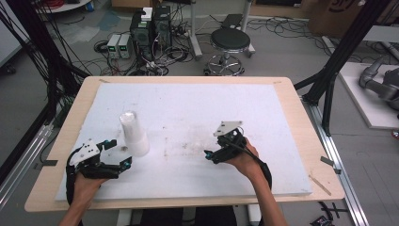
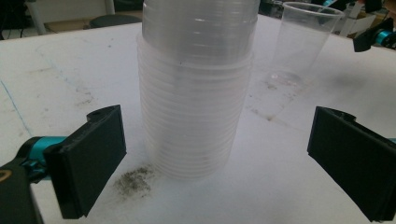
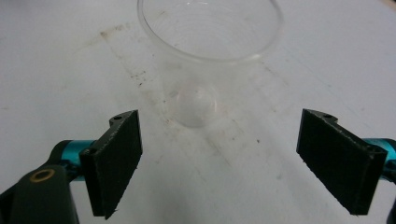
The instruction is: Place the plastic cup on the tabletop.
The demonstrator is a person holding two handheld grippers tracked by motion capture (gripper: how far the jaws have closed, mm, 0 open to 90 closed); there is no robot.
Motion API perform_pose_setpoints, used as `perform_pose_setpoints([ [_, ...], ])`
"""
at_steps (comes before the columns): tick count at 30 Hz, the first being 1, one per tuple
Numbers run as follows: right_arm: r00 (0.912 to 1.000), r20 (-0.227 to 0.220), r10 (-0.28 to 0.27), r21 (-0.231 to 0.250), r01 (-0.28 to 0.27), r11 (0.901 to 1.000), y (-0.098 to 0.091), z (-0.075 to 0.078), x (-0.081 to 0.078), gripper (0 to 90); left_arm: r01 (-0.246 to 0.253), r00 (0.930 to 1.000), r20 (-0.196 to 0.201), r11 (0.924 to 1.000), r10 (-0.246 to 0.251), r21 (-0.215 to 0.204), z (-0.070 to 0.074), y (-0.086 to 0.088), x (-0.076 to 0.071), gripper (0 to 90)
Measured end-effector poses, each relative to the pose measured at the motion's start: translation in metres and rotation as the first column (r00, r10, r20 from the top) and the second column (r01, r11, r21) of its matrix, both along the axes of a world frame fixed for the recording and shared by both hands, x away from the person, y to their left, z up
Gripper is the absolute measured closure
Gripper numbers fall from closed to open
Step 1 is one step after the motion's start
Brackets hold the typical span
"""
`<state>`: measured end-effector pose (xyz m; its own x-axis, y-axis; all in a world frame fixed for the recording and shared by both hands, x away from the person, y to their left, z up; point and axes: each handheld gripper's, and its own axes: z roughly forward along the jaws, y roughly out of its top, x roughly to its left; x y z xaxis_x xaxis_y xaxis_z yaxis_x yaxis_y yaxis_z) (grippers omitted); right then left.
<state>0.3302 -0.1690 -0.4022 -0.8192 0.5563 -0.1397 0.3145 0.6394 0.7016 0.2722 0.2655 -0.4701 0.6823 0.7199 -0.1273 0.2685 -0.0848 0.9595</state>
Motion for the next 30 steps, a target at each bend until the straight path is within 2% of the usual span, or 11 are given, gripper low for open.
perform_pose_setpoints([
  [4, 0.9965, 0.047, -0.069, 0.075, 0.065, 0.995, -0.02, -0.003, -0.016, 14.4, 0.004, 1.0, -0.002, 1.0, -0.004, 0.003, -0.001, -0.002, 0.002, 4.4],
  [8, 0.9864, 0.084, -0.141, 0.126, 0.13, 0.9835, -0.039, -0.009, -0.028, 14.5, 0.005, 1.0, 0.001, 0.9999, -0.005, 0.011, 0.0, -0.003, 0.001, 4.3],
  [10, 0.9785, 0.103, -0.179, 0.167, 0.16, 0.9728, -0.049, -0.012, -0.031, 14.4, 0.002, 1.0, 0.001, 0.9999, -0.002, 0.011, 0.0, -0.003, 0.001, 4.4],
  [14, 0.9552, 0.135, -0.264, 0.238, 0.227, 0.9444, -0.065, -0.017, -0.037, 14.5, -0.012, 0.9999, -0.001, 0.9999, 0.012, 0.012, -0.001, -0.003, 0.001, 4.3],
  [16, 0.9468, 0.139, -0.29, 0.275, 0.245, 0.9298, -0.073, -0.02, -0.038, 14.5, -0.018, 0.9998, -0.002, 0.9998, 0.018, 0.009, -0.002, -0.003, 0.001, 4.4],
  [19, 0.9333, 0.146, -0.328, 0.295, 0.275, 0.915, -0.081, -0.026, -0.04, 14.5, -0.028, 0.9996, 0.008, 0.9995, 0.028, 0.012, -0.002, -0.003, 0.0, 4.4],
  [21, 0.9211, 0.159, -0.356, 0.311, 0.295, 0.9033, -0.086, -0.029, -0.042, 14.5, -0.03, 0.9995, 0.013, 0.9995, 0.03, 0.012, -0.002, -0.002, 0.0, 4.3],
  [24, 0.9093, 0.171, -0.38, 0.337, 0.308, 0.8896, -0.093, -0.032, -0.043, 14.5, -0.037, 0.9992, 0.017, 0.9992, 0.037, 0.014, -0.002, -0.002, -0.001, 4.3],
  [29, 0.8983, 0.172, -0.404, 0.35, 0.328, 0.8774, -0.099, -0.039, -0.043, 14.5, -0.051, 0.998, 0.038, 0.9978, 0.049, 0.043, -0.001, -0.003, -0.004, 4.4],
  [30, 0.8993, 0.168, -0.404, 0.353, 0.327, 0.8763, -0.1, -0.04, -0.043, 14.5, -0.053, 0.9979, 0.038, 0.9978, 0.051, 0.04, -0.001, -0.002, -0.004, 4.4],
])
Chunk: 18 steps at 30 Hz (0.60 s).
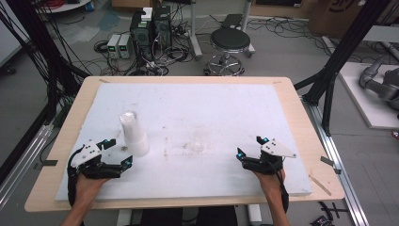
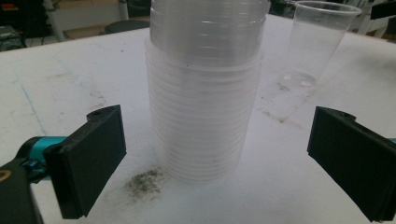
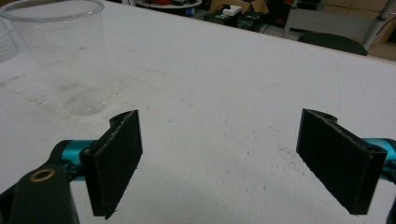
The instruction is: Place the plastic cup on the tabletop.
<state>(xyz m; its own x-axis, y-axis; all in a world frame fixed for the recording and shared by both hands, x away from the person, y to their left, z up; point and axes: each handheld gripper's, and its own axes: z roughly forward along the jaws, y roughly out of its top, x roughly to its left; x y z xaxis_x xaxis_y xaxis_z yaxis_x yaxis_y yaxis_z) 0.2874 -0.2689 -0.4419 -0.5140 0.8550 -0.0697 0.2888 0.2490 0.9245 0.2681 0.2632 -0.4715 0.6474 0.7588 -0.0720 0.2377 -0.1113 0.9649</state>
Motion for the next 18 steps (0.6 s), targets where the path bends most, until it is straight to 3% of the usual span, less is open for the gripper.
perform_pose_setpoints([
  [4, 0.9999, 0.01, -0.008, 0.013, 0.008, 0.9999, -0.0008, -0.001, 0.0006, 14.5, -0.008, 1.0, -0.003, 0.9996, 0.008, -0.028, -0.0007, 0.003, 0.0003, 4.3],
  [18, 1.0, -0.006, -0.005, 0.016, 0.005, 0.9999, 0.0013, -0.0061, 0.0046, 14.5, 0.006, 0.9999, 0.011, 0.9999, -0.006, -0.013, -0.0009, 0.0016, -0.0015, 4.3],
])
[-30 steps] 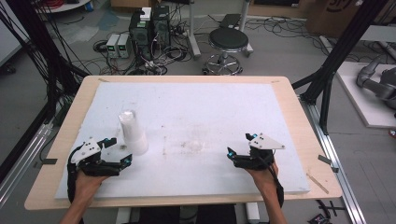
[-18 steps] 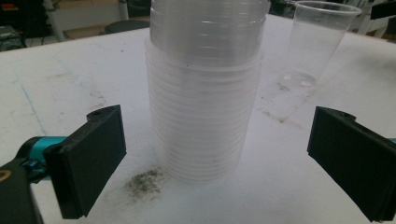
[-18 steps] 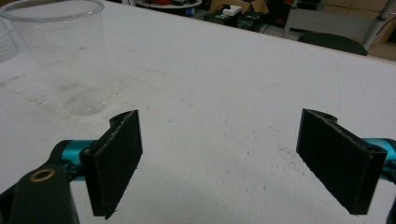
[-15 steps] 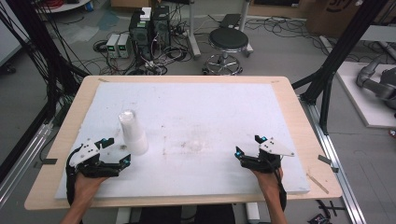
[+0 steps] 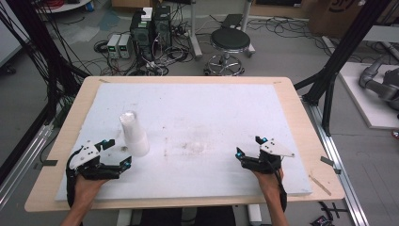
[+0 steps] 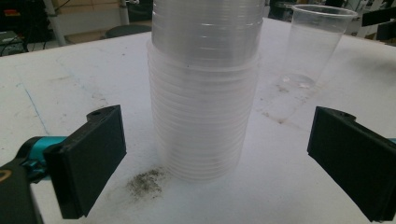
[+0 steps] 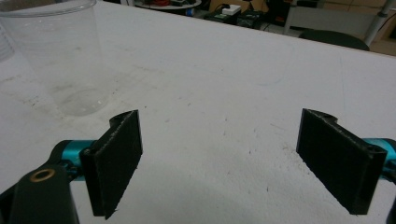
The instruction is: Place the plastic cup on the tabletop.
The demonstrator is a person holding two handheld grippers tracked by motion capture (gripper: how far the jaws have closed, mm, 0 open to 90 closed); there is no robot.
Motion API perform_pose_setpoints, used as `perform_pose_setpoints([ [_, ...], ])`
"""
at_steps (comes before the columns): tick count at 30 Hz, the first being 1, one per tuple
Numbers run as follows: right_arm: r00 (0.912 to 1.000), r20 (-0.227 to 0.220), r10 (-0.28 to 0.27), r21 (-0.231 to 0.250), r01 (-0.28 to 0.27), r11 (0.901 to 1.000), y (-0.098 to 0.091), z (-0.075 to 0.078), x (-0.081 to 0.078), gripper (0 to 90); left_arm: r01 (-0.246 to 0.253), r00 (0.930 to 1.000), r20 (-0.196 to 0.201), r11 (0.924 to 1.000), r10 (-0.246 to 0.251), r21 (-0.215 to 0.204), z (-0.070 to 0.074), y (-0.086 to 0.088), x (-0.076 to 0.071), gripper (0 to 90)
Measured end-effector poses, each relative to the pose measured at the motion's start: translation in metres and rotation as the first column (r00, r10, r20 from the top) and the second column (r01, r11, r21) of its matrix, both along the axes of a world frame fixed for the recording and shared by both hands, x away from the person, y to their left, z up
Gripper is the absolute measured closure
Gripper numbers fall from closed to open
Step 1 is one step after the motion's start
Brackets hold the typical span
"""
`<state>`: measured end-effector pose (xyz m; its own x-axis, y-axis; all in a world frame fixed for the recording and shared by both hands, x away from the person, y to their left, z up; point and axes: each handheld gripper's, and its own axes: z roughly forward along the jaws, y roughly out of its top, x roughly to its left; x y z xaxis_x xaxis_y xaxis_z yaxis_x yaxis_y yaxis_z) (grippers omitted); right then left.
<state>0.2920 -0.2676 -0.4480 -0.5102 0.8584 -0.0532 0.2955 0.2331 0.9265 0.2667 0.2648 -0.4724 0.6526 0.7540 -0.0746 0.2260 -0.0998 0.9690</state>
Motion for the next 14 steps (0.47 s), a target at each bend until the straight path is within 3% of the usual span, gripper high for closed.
perform_pose_setpoints([
  [14, 1.0, 0.008, -0.002, 0.004, 0.002, 1.0, -0.004, -0.0055, -0.0002, 14.5, -0.009, 0.9999, -0.008, 1.0, 0.009, 0.001, -0.0001, -0.0005, 0.0006, 4.4],
])
